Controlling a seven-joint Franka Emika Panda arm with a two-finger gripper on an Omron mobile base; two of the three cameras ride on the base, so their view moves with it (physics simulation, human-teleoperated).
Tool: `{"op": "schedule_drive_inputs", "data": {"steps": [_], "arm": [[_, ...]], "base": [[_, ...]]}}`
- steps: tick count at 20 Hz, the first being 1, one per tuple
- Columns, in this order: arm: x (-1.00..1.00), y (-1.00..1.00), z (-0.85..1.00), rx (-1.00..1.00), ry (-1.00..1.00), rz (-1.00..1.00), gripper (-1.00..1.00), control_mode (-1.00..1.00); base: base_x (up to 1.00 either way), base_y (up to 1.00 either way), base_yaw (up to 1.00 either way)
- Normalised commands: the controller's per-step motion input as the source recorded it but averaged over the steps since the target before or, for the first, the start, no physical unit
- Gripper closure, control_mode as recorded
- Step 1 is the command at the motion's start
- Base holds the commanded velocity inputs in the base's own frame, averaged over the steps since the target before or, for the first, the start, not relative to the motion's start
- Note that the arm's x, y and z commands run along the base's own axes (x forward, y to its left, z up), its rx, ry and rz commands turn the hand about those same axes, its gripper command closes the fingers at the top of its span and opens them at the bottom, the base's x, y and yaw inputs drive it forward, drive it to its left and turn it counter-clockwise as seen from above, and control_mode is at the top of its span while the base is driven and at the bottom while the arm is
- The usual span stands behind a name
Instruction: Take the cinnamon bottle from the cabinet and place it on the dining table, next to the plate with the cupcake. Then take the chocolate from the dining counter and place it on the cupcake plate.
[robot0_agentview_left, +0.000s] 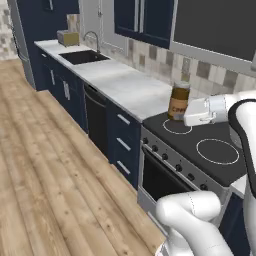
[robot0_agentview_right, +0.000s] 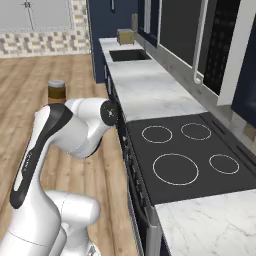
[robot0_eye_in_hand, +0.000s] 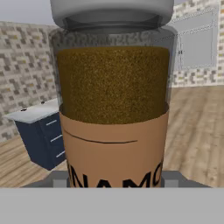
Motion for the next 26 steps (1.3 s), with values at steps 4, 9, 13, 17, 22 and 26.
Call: {"op": "schedule_drive_inputs", "data": {"steps": [4, 9, 13, 17, 22, 26], "arm": [[0.0, 0.0, 0.0, 0.0, 0.0, 0.0, 1.0, 1.0], [0.0, 0.0, 0.0, 0.0, 0.0, 0.0, 1.0, 1.0], [0.0, 0.0, 0.0, 0.0, 0.0, 0.0, 1.0, 1.0], [0.0, 0.0, 0.0, 0.0, 0.0, 0.0, 1.0, 1.0], [0.0, 0.0, 0.0, 0.0, 0.0, 0.0, 1.0, 1.0], [0.0, 0.0, 0.0, 0.0, 0.0, 0.0, 1.0, 1.0]], "base": [[0.0, 0.0, 1.0], [0.26, 0.11, 0.75], [0.83, 0.41, 0.02], [0.85, 0.43, 0.0], [0.44, 0.86, 0.0], [0.2, 0.94, 0.0]]}}
